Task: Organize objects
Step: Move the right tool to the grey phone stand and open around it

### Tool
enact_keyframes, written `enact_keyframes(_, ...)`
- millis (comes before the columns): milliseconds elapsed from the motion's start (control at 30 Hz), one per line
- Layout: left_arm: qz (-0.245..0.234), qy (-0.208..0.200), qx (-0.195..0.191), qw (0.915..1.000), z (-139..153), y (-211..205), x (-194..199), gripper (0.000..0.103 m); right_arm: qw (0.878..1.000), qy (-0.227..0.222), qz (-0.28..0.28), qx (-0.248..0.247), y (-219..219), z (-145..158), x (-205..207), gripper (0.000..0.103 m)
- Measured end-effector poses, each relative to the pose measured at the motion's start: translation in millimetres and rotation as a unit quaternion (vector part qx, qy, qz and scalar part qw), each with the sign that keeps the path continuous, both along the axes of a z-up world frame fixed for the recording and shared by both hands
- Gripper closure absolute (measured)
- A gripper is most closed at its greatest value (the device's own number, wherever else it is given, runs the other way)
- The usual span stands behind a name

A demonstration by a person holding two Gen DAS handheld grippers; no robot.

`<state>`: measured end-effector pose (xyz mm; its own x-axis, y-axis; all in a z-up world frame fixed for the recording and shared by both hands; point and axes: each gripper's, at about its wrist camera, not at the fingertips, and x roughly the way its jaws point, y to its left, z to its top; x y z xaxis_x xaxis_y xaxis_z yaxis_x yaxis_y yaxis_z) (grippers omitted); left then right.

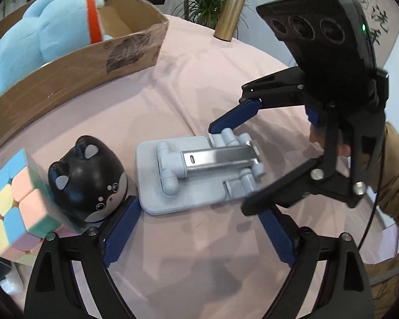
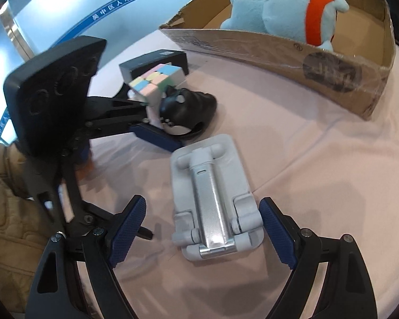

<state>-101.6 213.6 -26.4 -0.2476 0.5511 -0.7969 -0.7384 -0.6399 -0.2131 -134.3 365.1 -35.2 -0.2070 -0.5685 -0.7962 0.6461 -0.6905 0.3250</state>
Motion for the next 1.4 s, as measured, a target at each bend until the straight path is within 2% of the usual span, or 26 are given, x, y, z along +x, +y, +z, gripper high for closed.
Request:
enact_keyframes(67,-0.005,0.006,-0.007,0.9999,0,4,1,0.012,1.000,0.006,0.000,0.013,-2,-1,3,0.015)
enact_keyframes(167,-0.013,-0.008,0.003,0.9999,1,4,-2,0.012,0.999,0.020,-0.008,0.037,-1,-1,4,0.015)
enact_keyframes(267,-0.017,-0.012,0.000,0.9998,4,0,-5,0.012,0.999,0.029,-0.018,0.025,11,10,9,0.015)
enact_keyframes(367,-0.033,0.004,-0.010,0.9994,12,-7,-1,0.012,0.998,0.044,-0.016,0.033,19,17,24,0.015)
enact_keyframes(567,-0.110,0.047,-0.057,0.9911,12,8,0,0.012,0.996,0.062,0.021,0.055,22,11,45,0.015)
enact_keyframes(733,-0.148,0.049,-0.073,0.9851,3,21,-11,0.012,0.992,0.104,0.049,0.058,16,13,52,0.015)
enact_keyframes(1133,-0.209,0.037,-0.055,0.9755,11,32,-40,0.012,0.991,0.079,0.095,0.053,23,-1,51,0.015)
enact_keyframes(1400,-0.241,0.031,-0.064,0.9679,8,38,-33,0.011,0.990,0.088,0.098,0.060,28,-3,59,0.015)
